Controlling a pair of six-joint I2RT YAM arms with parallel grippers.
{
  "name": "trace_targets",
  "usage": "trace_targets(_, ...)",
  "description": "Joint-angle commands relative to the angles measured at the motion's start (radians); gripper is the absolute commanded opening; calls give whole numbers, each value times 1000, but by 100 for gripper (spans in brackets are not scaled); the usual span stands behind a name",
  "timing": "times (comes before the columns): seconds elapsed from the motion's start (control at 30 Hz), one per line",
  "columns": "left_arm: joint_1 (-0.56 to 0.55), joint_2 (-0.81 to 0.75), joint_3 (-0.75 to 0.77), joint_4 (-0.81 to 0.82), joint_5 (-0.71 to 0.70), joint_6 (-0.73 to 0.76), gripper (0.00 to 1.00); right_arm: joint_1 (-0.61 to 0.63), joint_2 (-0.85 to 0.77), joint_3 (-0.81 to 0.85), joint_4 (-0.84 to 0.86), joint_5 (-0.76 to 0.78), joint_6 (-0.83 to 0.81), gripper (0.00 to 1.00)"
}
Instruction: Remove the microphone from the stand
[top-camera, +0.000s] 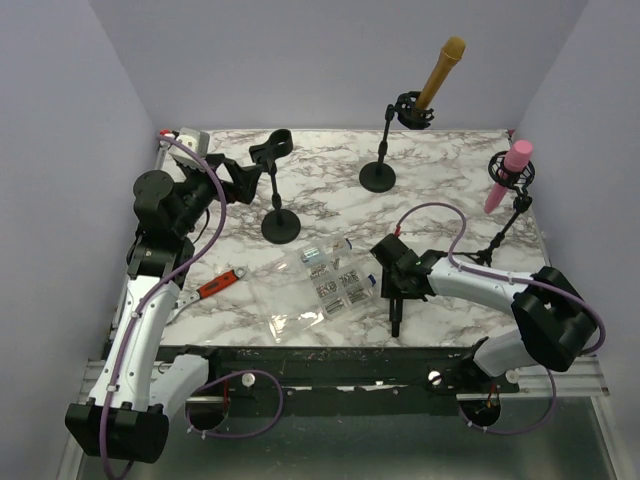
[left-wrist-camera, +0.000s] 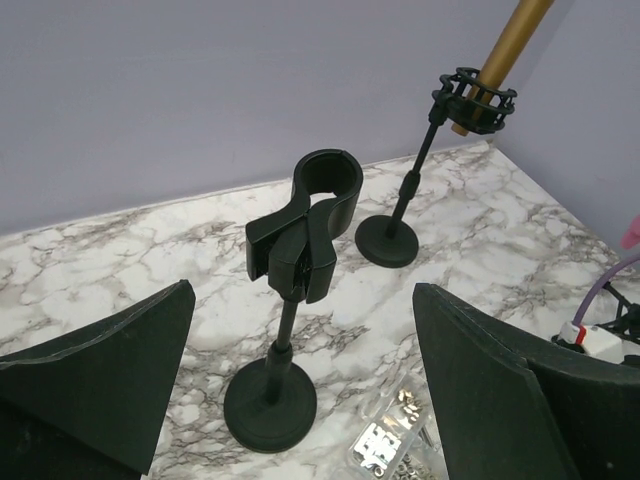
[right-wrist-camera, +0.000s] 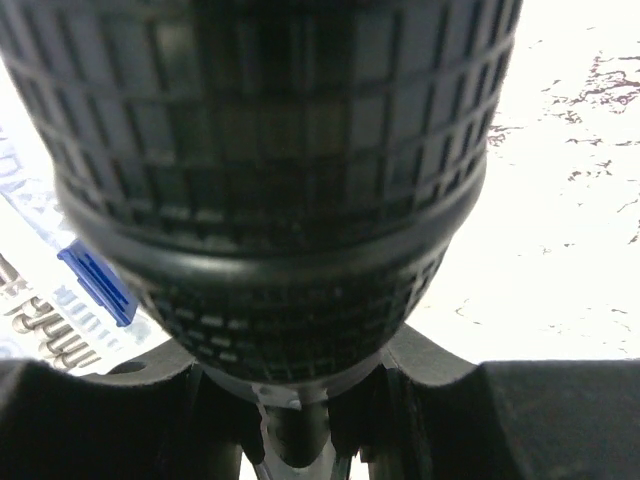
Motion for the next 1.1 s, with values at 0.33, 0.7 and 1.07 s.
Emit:
trace_targets(0.33,-1,-67,-34,13,33,-69,94,7,80,-37,79,-19,60,32)
trace_targets(0.7,-1,-60,-38,13,37,-75,94,6,26,-51,69,-21,49,50)
trace_targets(1.07,0,-49,-43,12,45,-79,94,7,-39,-49,48,9,48,54)
